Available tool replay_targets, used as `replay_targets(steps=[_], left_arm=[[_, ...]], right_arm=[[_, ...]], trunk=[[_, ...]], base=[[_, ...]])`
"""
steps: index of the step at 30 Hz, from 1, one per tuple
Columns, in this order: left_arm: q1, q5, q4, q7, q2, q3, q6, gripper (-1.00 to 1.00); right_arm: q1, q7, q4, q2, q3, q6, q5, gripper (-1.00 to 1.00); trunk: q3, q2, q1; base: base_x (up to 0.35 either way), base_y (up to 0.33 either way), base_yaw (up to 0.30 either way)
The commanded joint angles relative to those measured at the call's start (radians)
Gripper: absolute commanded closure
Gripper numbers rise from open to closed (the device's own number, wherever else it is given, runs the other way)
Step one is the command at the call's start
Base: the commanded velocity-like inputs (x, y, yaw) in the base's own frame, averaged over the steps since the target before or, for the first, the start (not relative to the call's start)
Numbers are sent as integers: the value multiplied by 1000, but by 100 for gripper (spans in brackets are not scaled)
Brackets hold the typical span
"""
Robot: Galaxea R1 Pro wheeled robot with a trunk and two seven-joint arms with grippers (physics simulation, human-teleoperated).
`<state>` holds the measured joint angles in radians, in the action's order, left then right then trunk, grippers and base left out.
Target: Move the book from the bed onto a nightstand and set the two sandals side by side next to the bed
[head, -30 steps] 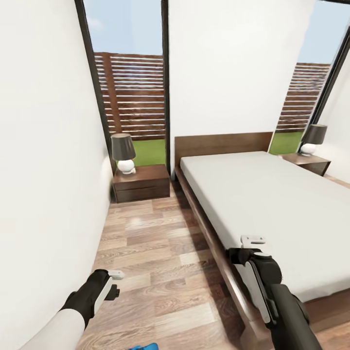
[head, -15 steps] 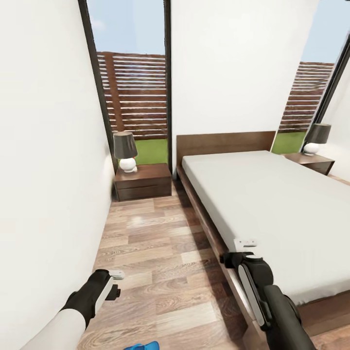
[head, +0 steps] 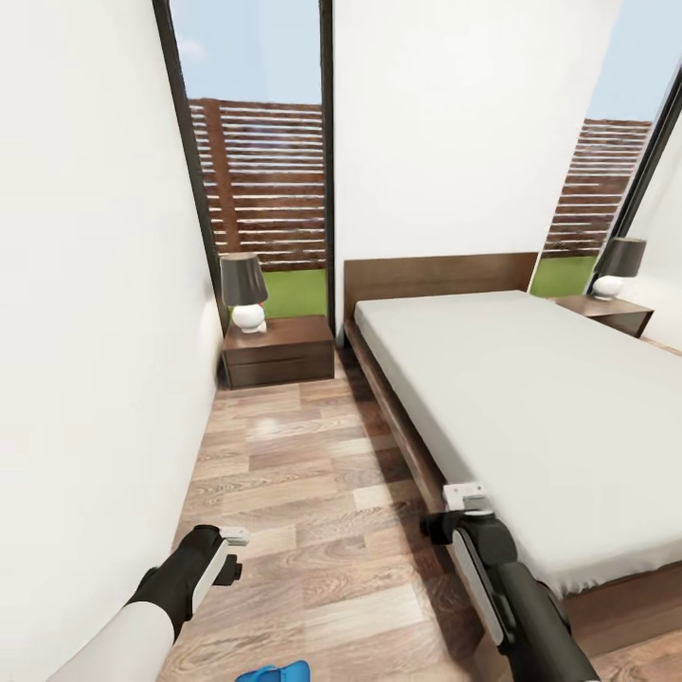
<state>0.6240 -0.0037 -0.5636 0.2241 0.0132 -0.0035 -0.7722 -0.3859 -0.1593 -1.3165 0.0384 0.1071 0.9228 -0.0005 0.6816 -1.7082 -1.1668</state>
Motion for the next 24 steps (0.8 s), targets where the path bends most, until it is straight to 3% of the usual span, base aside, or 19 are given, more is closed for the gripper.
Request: replay_targets(steps=[1,14,20,24], left_arm=[[0,0,-1,3,0,-1,-5,-100],[0,9,0,-7,1,-2,-7,-100],[8,10,-7,-15,0,-3,-19,-100],[28,10,-28,-38,-2,-6,-93,-100]], right_arm=[[-1,-3,8,0,1,4,-1,-100],[-1,7,155,1,11,-28,-5,-100],[-1,9,179,1,47,-39,-6,-100],[-1,11,187,1,83,-42,-7,-100]], trunk=[[4,-8,-4],[45,-99,-54],[64,-141,-77],[76,-169,-92]], base=[[0,0,0],[0,0,0],[0,0,0],[0,0,0]])
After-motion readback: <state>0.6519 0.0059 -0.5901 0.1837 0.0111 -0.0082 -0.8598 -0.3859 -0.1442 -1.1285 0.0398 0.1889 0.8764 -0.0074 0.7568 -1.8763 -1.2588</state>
